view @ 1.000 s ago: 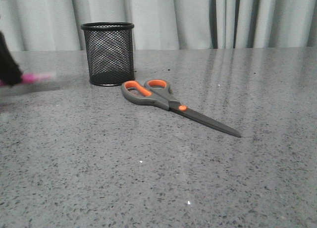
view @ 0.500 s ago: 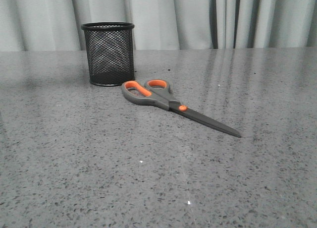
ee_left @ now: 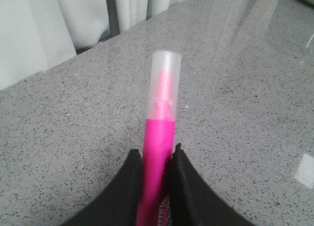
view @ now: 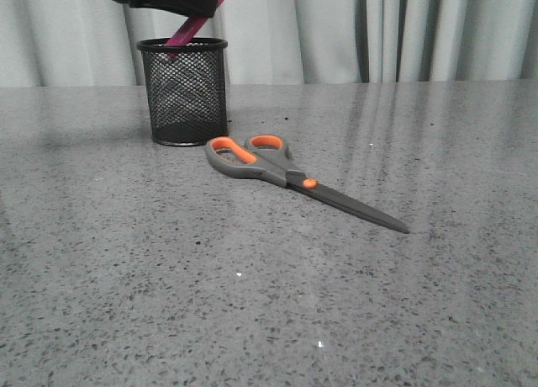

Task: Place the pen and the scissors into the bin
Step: 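Lift the highlighter with the left gripper over the mesh cup, then release the highlighter into the cup and raise the left gripper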

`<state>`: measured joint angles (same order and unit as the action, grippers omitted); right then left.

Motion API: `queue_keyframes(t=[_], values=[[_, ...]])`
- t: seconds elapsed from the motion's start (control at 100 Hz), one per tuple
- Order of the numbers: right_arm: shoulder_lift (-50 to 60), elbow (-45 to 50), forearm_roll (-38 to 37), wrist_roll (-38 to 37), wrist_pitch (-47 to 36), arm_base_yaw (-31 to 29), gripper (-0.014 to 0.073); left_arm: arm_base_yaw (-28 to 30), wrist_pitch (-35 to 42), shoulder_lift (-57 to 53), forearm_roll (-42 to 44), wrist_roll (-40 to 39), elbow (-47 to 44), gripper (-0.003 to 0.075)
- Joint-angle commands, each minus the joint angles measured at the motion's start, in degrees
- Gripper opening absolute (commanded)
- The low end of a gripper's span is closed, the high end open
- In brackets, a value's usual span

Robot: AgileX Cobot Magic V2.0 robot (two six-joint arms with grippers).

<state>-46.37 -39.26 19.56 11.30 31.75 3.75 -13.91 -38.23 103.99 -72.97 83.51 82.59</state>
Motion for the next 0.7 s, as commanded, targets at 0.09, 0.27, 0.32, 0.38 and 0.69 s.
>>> queue_keyframes(t=[0.09, 0.27, 0.32, 0.38, 0.69], values=[[0.09, -1.89, 0.21, 0.73, -3.36, 0.19, 0.0444, -0.5, -0.05, -2.68, -3.33, 0.46, 1.64, 0.0016], [0.09, -1.89, 0.21, 0.73, -3.36, 0.19, 0.0444, -0.4, 0.27, -2.68, -3.45, 0.46, 1.64, 0.0235], [0.09, -1.89, 0.21, 0.73, -3.36, 0.19, 0.0444, -0.12, 0.37, -2.68, -3.45, 0.46, 1.72, 0.0279], [0.09, -1.89, 0.21, 0.73, -3.36, 0.19, 0.0444, 0.39, -0.22, -2.79, -3.45, 0.46, 2.16, 0.0311], [0.09, -1.89, 0.21, 0.73, -3.18, 0.19, 0.0444, 6.27, -10.48, -7.76, -3.58, -1.42, 7.57, 0.0328]])
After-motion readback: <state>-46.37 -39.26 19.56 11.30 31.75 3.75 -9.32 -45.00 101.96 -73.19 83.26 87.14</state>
